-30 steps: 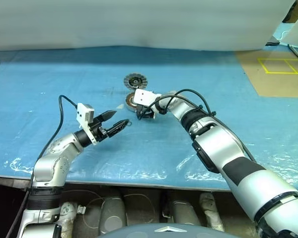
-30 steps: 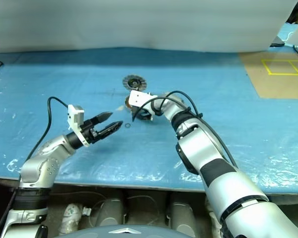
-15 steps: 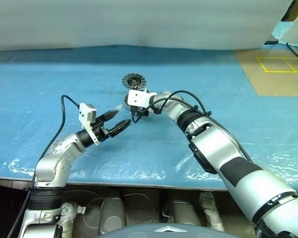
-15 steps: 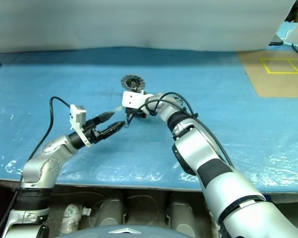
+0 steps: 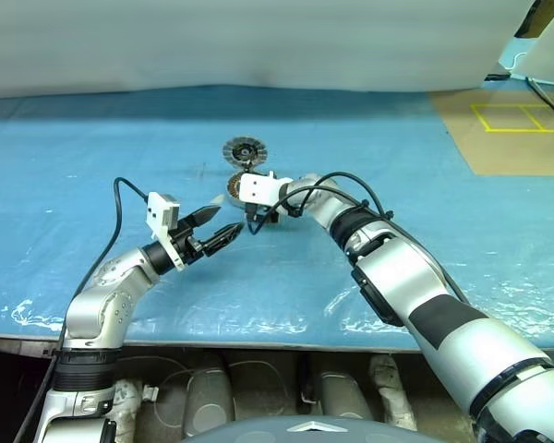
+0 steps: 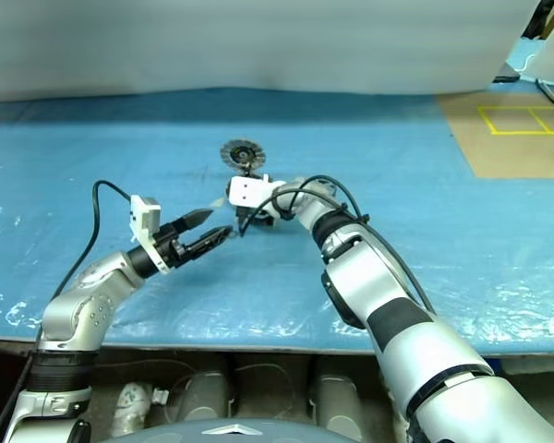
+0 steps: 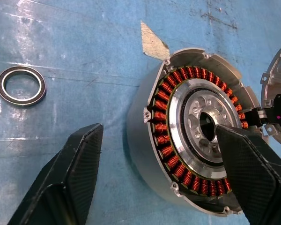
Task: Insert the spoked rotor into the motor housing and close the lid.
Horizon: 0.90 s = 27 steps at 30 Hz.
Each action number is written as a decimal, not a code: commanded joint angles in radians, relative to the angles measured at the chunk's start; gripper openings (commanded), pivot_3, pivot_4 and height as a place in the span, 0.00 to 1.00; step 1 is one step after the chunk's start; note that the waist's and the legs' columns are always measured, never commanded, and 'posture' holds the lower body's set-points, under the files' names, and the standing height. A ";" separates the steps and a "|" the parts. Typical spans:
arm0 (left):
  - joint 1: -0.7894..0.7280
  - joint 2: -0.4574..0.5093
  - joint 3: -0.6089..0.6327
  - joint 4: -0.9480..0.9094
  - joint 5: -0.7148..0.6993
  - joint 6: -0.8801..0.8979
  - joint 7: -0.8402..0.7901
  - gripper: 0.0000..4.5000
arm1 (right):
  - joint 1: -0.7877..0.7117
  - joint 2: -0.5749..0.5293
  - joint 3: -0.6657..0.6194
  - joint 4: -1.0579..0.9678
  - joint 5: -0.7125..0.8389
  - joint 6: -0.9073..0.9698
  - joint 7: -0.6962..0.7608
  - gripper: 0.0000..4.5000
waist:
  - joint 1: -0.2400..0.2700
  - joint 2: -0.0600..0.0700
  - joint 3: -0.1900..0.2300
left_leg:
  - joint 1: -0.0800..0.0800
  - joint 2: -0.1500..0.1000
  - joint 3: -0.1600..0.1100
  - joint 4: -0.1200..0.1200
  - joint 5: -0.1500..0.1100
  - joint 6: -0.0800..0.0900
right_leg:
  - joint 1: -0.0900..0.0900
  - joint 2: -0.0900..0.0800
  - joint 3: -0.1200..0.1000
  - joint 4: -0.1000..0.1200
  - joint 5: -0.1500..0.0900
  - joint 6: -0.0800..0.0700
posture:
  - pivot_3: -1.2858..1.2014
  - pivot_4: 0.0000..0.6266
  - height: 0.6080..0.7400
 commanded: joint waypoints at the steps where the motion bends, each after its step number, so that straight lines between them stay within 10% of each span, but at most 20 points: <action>1: -0.013 -0.002 -0.004 -0.034 -0.016 0.000 -0.002 1.00 | -0.011 0.006 0.021 -0.011 -0.023 -0.017 -0.004 0.70 | 0.000 0.000 0.000 | 0.000 0.000 0.000 0.000 0.000 0.000 | 0.000 0.000 0.000 0.000 0.000 0.000 | 0.52 0.24 1.00; 5: -0.021 -0.002 -0.007 -0.030 -0.016 0.003 -0.002 1.00 | -0.014 -0.001 0.039 -0.010 -0.044 -0.023 -0.003 0.43 | 0.001 0.000 0.000 | 0.000 0.000 0.000 0.000 0.000 0.000 | 0.000 0.000 0.000 0.000 0.000 0.000 | 0.52 0.24 1.00; 15: -0.018 0.000 -0.007 -0.034 -0.018 0.009 -0.002 1.00 | -0.027 -0.069 0.051 -0.018 -0.057 -0.057 0.092 0.43 | 0.004 0.000 0.000 | 0.000 0.000 0.000 0.000 0.000 0.000 | 0.000 0.000 0.000 0.000 0.000 0.000 | 0.52 0.24 1.00; 27: -0.022 -0.006 -0.011 -0.013 -0.018 0.006 -0.012 1.00 | 0.164 -0.312 -0.015 -0.440 0.149 0.109 0.750 0.43 | 0.010 -0.001 0.000 | -0.001 0.000 0.000 0.002 0.000 0.001 | 0.001 0.000 0.000 0.000 0.000 0.000 | 0.52 0.24 1.00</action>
